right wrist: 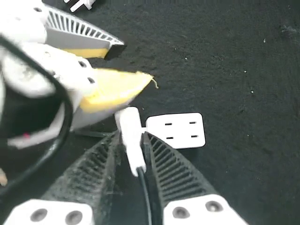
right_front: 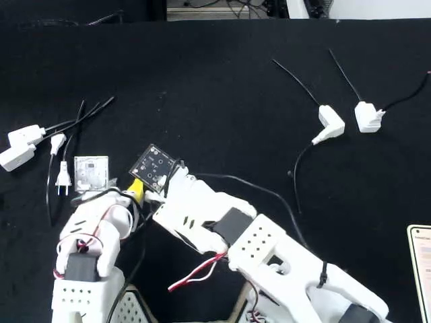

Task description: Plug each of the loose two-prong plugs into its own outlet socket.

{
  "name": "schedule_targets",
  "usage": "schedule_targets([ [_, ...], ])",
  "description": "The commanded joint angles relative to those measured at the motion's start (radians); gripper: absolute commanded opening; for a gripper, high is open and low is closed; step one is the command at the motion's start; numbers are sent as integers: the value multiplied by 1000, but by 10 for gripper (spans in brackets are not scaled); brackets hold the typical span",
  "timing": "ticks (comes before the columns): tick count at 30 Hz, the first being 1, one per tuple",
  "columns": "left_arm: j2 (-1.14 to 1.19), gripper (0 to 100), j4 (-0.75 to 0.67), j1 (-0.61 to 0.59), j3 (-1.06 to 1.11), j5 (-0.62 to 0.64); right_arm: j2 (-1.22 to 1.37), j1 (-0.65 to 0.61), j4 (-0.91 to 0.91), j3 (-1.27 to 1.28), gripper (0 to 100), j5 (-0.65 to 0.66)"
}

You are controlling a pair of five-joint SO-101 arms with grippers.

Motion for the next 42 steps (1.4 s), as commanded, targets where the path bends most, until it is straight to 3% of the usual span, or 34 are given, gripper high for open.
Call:
schedule_targets([
  [1,-8,177,-12,-148,-85,-6,-30,77,51,-56,10,-8],
  [5,-8,179,37,-232,-87,-15,81,130,212,-206,10,49],
  [10,-8,177,141,-229,-81,-143,328,213,493,-541,10,123],
  [17,-8,177,144,-226,-25,-149,667,233,779,-1006,10,170],
  [28,-8,177,149,-237,-24,-150,1055,233,896,-1365,10,215],
  [42,-8,177,146,-237,-24,-149,1205,235,1002,-1520,10,229],
])
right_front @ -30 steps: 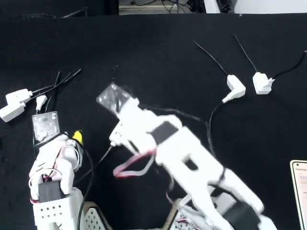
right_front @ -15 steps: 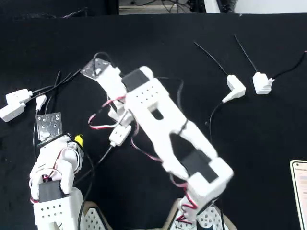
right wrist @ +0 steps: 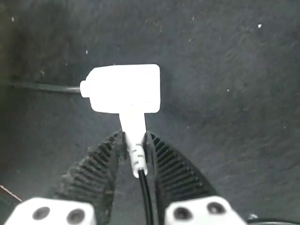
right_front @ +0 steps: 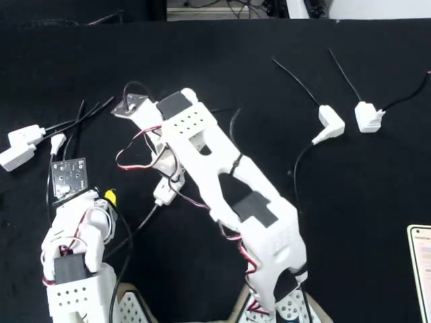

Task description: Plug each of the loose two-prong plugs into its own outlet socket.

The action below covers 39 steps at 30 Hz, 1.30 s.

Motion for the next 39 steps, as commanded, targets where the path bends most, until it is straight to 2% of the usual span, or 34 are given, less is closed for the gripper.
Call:
schedule_targets([
  [1,-6,177,-3,-7,-16,-5,-7,20,21,-99,10,9],
  [8,-6,177,-5,-7,-16,-5,68,20,97,-242,10,11],
  [14,-6,177,-5,-7,-16,-5,163,71,110,-311,10,11],
  [27,-6,177,-5,-7,-18,-6,170,72,118,-306,10,11],
  [32,-6,177,-5,-7,-18,-6,70,71,118,-305,10,9],
  [39,-6,177,-5,-5,-19,-6,5,9,115,-156,10,11],
])
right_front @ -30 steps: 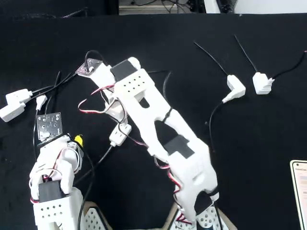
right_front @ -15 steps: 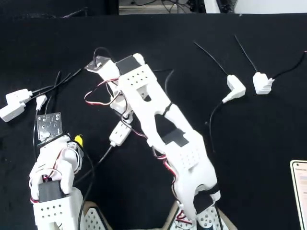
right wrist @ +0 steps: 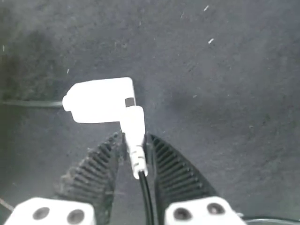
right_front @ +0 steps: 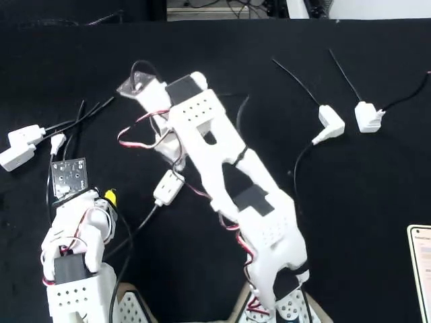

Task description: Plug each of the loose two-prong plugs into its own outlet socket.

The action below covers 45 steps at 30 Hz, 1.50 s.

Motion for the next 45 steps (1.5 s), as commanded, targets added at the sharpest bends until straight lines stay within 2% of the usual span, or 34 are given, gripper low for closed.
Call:
schedule_targets([
  [1,-6,177,-5,-7,-19,-6,-65,-38,31,39,10,11],
  [8,-6,177,-5,-7,-19,-6,-61,3,29,41,10,35],
  [18,-6,177,-5,-7,-19,-6,-59,-2,2,48,10,38],
  [23,-6,177,-5,-7,-19,-6,-7,-3,-23,27,10,-20],
  [29,-6,177,-5,-7,-19,-6,79,-2,-18,-38,10,-20],
  [38,-6,177,-5,-7,-21,-6,124,-87,-20,-48,10,-17],
  [45,-6,177,-3,-7,-21,-8,119,-77,-46,-48,10,-17],
])
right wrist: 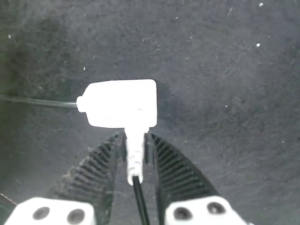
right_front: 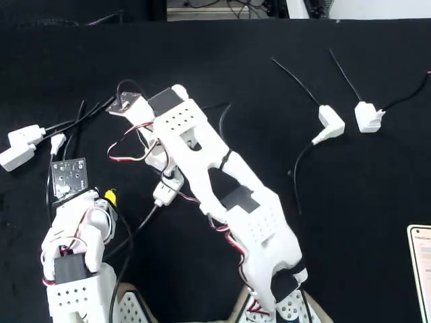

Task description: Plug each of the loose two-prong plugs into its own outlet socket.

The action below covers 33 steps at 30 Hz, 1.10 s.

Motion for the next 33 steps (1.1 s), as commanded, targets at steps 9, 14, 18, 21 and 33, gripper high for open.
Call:
schedule_targets([
  [9,-6,177,-2,-8,-22,-8,1,15,-71,-19,10,-64],
  [14,-6,177,-2,-8,-24,-8,2,15,-71,-19,10,-78],
  [18,-6,177,-2,-8,-24,-8,2,25,-68,-19,10,-78],
  [21,-6,177,0,-8,-24,-8,2,44,-64,-19,10,-74],
  [33,-6,177,0,-8,-25,-8,8,35,-63,-7,10,-81],
])
